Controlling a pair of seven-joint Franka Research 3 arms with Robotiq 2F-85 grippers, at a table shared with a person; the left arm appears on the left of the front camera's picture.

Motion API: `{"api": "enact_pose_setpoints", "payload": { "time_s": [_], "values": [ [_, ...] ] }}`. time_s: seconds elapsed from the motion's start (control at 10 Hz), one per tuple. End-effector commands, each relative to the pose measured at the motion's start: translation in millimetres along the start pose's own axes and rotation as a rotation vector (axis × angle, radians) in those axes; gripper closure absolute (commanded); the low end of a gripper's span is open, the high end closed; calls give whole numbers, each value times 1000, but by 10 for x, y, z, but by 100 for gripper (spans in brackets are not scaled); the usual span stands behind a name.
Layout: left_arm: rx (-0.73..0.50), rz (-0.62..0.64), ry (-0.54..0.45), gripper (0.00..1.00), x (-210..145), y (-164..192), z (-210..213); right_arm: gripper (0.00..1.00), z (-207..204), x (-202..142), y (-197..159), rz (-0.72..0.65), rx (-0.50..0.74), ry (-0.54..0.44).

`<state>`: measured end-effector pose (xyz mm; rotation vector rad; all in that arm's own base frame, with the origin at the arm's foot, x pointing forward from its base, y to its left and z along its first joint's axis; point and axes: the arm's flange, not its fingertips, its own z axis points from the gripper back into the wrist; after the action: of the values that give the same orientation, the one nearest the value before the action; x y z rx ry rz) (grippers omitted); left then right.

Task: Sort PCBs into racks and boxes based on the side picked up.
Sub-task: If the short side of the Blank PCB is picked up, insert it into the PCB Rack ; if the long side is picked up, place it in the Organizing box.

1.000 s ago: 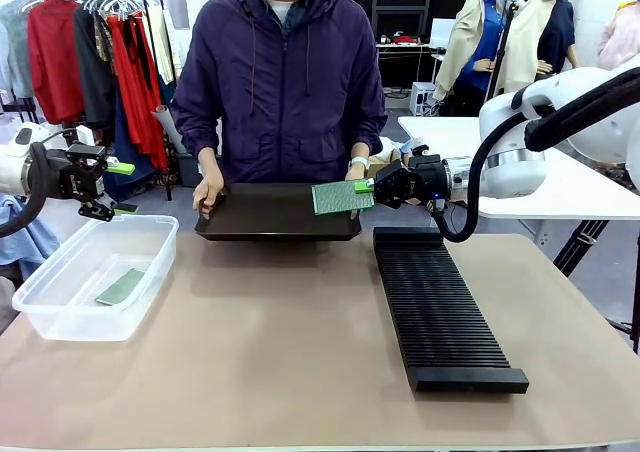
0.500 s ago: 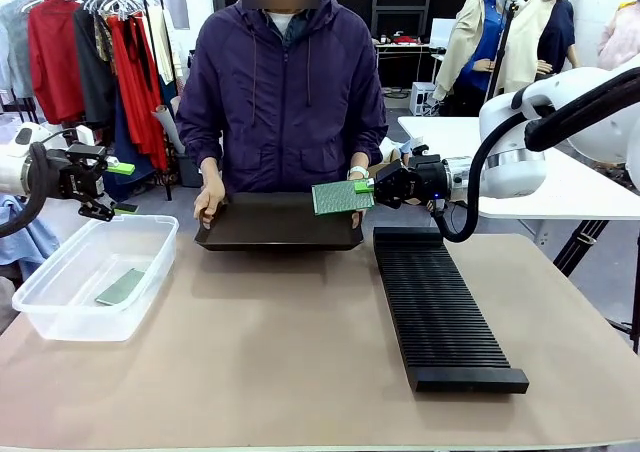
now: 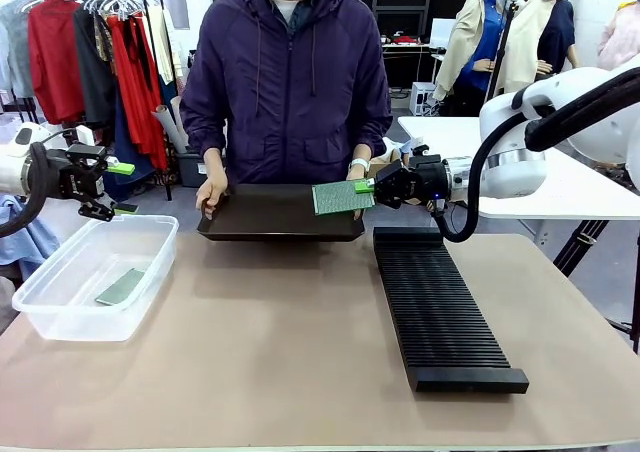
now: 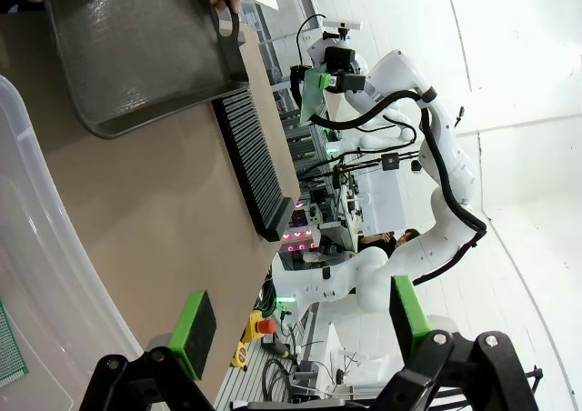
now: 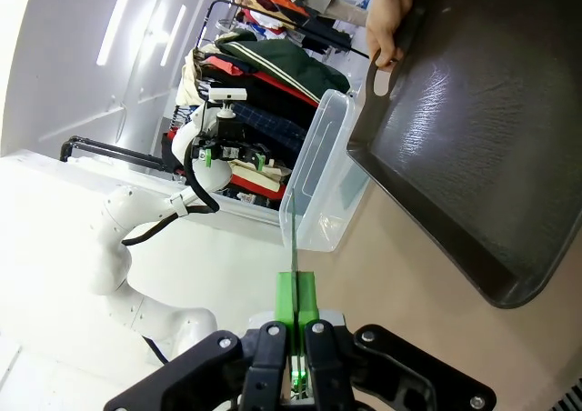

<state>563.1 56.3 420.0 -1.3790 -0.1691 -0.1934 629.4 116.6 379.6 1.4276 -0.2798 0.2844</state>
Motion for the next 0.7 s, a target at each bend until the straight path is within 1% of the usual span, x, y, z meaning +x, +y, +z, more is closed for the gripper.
{"api": "enact_pose_setpoints", "payload": {
  "time_s": [0.0, 0.3, 0.4, 0.5, 0.6],
  "values": [
    [0, -3, 1, 0, 1, -15, 15, 100, 159, -27, 38, 70, -2, -1],
    [0, -3, 1, 0, 1, -15, 15, 100, 491, -127, 33, 167, -24, -33],
    [0, -3, 1, 0, 1, -15, 15, 100, 580, -175, 22, 210, -20, -59],
    [0, -3, 1, 0, 1, -15, 15, 100, 683, -212, -22, 286, -9, -62],
    [0, -3, 1, 0, 1, -15, 15, 100, 809, -268, -89, 331, -16, -68]
  ]
}}
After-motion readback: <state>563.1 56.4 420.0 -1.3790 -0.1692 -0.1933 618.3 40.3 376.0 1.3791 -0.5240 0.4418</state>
